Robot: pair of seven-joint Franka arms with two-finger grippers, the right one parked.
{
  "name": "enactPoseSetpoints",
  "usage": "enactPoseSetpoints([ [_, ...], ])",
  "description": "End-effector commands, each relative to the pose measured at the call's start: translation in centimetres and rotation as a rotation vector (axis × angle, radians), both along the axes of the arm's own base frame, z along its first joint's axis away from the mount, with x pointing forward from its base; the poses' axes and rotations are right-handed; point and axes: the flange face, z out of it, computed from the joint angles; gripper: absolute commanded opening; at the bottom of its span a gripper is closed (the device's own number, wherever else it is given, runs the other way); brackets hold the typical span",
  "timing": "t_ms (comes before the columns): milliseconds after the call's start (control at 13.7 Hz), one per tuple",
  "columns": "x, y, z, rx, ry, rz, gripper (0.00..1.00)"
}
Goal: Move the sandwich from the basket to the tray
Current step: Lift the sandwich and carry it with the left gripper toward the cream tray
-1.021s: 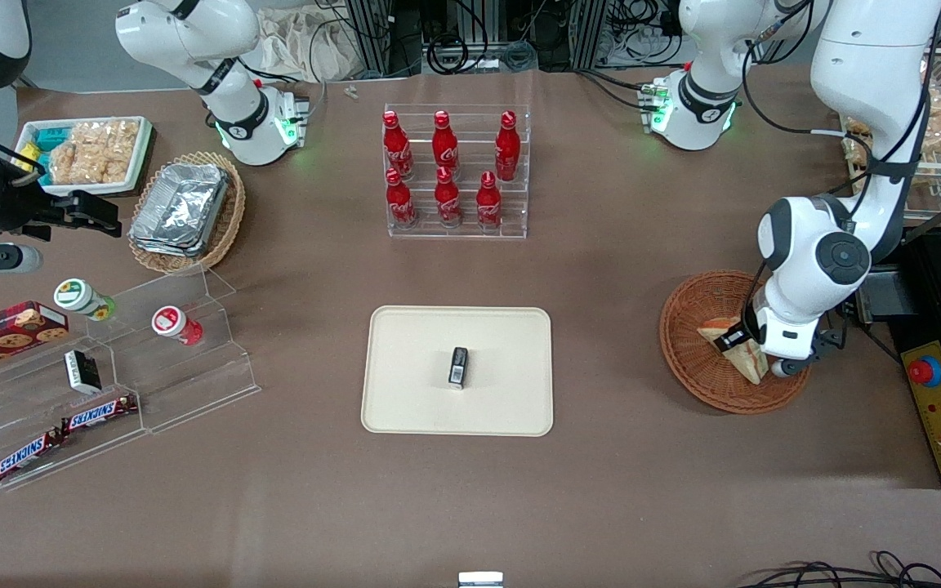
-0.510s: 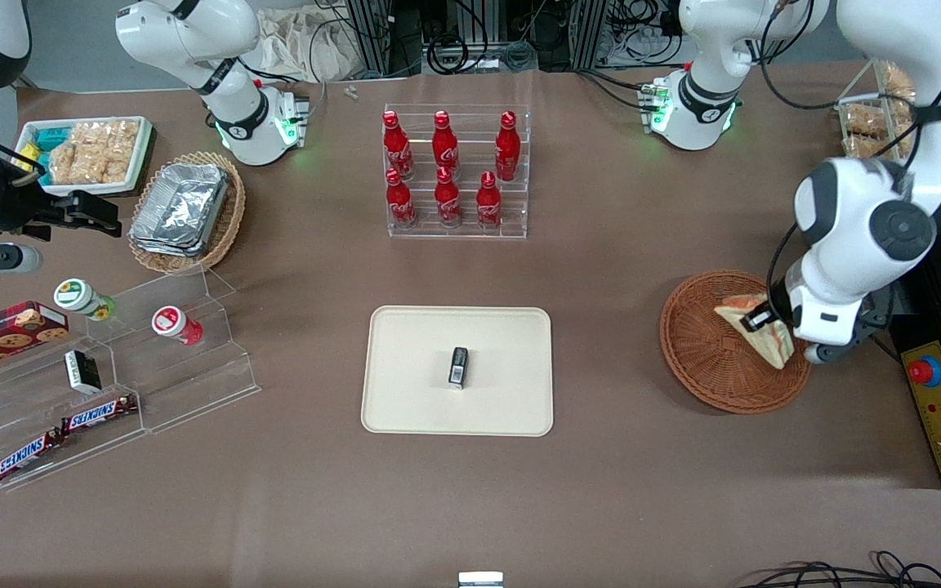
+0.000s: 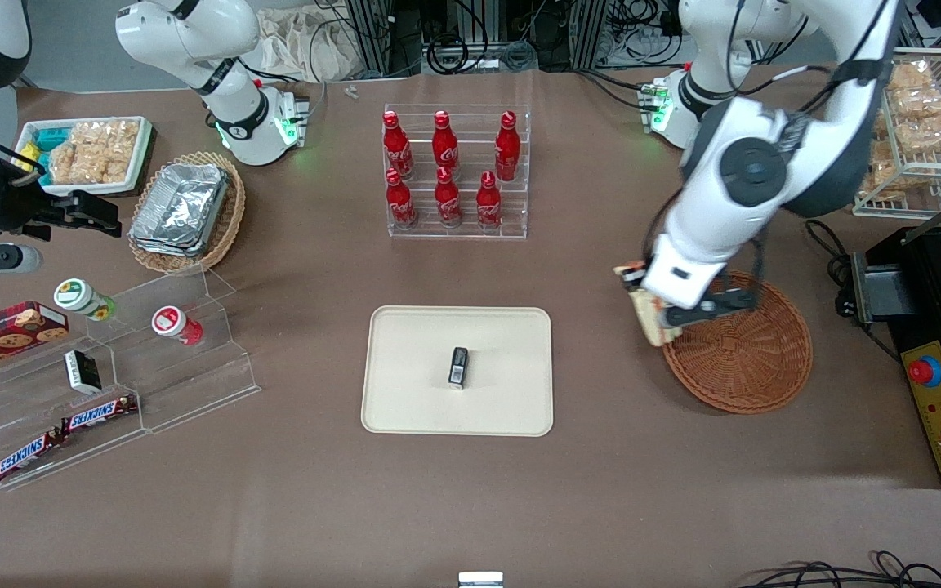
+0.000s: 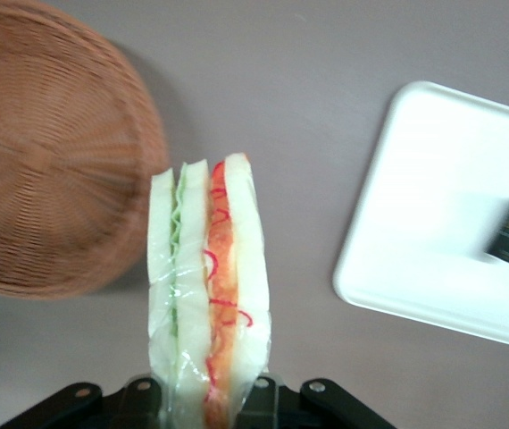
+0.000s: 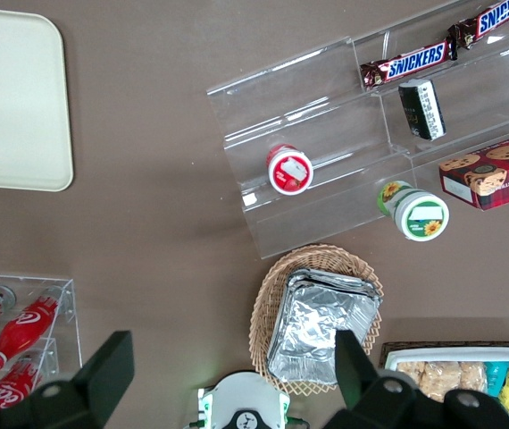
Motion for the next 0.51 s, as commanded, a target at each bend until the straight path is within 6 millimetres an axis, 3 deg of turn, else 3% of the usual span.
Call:
enactPoseSetpoints([
  [0,2.4,-6.5,-1.0,-0.077,0.017,-0.005,0.00],
  [146,2.1,-10.8,-3.1,-0.078,0.029,0.028,0.00],
  [292,3.0,-11.8,-5.8,-0.098,-0.037,0.001,0.00],
  [438,3.3,-13.2,-9.8,-0.113,-0.040,-0.020,0.00],
])
